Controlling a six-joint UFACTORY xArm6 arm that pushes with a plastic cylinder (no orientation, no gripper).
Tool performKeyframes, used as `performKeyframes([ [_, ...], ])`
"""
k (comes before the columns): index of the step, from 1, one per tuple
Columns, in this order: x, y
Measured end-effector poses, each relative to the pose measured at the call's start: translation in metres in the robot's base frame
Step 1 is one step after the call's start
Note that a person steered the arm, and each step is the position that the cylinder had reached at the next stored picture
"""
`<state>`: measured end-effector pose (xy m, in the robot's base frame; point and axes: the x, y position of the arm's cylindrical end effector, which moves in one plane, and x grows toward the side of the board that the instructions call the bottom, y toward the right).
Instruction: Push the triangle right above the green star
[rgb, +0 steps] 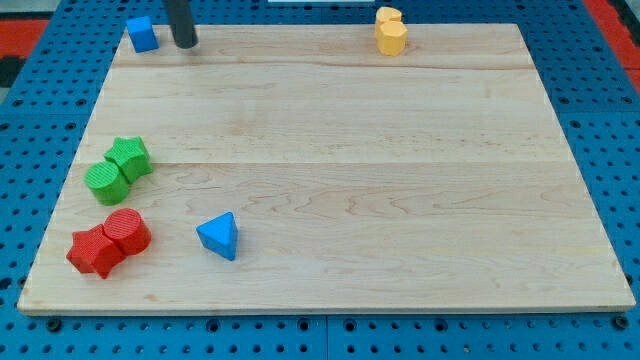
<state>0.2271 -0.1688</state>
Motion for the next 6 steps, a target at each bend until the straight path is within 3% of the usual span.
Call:
performKeyframes([
  [3,0.279,0.196],
  [4,0.385,0.176],
  [5,0.358,0.092],
  [6,0.292,0.032],
])
